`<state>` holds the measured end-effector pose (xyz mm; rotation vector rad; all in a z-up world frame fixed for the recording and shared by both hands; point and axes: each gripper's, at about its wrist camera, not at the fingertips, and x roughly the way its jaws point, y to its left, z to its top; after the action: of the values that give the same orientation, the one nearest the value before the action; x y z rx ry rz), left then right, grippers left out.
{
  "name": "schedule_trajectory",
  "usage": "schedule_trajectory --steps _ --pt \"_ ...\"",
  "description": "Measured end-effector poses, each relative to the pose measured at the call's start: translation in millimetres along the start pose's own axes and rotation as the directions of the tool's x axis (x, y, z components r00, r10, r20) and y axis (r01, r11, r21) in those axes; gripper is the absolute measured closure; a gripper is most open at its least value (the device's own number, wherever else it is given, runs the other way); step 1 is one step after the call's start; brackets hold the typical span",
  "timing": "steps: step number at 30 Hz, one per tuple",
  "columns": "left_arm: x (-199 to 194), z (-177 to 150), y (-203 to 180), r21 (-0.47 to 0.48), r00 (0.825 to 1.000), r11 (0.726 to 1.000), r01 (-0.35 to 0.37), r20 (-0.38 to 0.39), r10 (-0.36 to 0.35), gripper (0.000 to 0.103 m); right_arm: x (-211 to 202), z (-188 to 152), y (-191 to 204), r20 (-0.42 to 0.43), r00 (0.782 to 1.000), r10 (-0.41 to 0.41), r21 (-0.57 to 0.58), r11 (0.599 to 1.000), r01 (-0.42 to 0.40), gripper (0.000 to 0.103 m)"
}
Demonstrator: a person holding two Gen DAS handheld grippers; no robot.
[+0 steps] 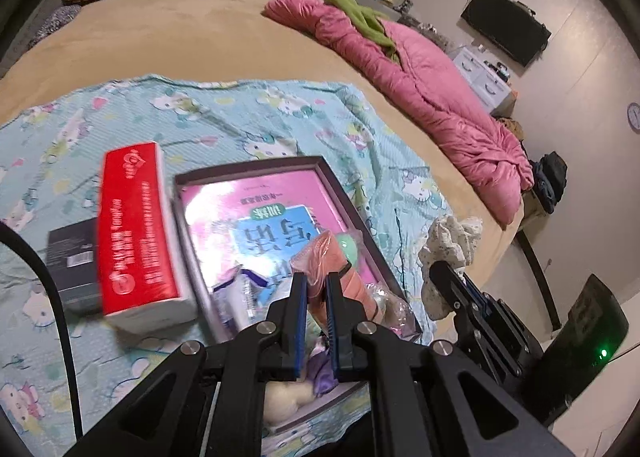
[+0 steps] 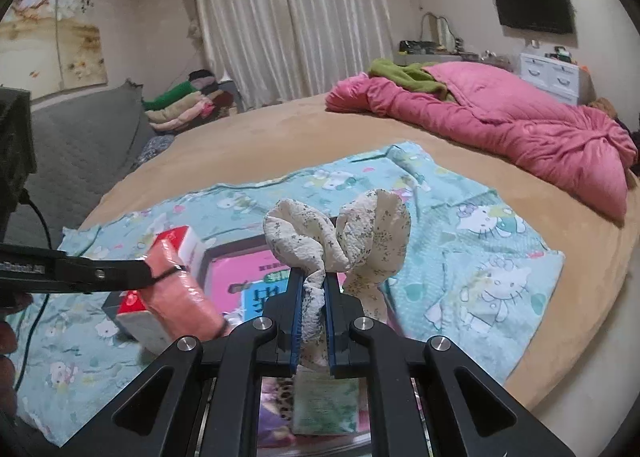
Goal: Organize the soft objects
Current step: 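Carry the pink bundle with the left tool while the right tool carries the scrunchie over the tray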
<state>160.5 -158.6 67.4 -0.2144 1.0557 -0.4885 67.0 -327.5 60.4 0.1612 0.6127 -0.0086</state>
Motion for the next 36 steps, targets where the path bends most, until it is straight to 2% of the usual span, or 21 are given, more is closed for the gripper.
schedule_trajectory --steps 7,11,17,25,36 --pt "38.0 -1.7 -6.4 0.007 0.998 1.000 -0.025 -0.065 0.026 0.094 15.6 -4.8 -7.4 -0.036 0.999 0.016 0.016 1.000 -0.016 0.093" --pt "47.5 -3.6 -5.7 0.019 0.996 0.999 -0.047 -0.076 0.049 0.094 27.5 -6.3 -6.5 -0.061 0.998 0.025 0.010 1.000 -0.025 0.093" --pt "52.4 -3.8 -5.4 0.030 0.995 0.998 -0.063 -0.081 0.065 0.094 49.6 -9.0 -5.4 -0.112 0.993 0.047 0.010 0.999 -0.046 0.092" --pt "56.1 -4.5 -3.2 0.034 0.994 0.997 -0.073 -0.085 0.075 0.093 76.1 -19.8 -13.6 -0.183 0.977 0.108 0.081 0.992 -0.094 0.090" --pt "58.3 -4.2 -5.1 0.056 0.993 0.995 -0.088 -0.078 0.092 0.093 84.3 -26.3 -20.3 -0.190 0.970 0.153 0.128 0.983 -0.130 0.080"
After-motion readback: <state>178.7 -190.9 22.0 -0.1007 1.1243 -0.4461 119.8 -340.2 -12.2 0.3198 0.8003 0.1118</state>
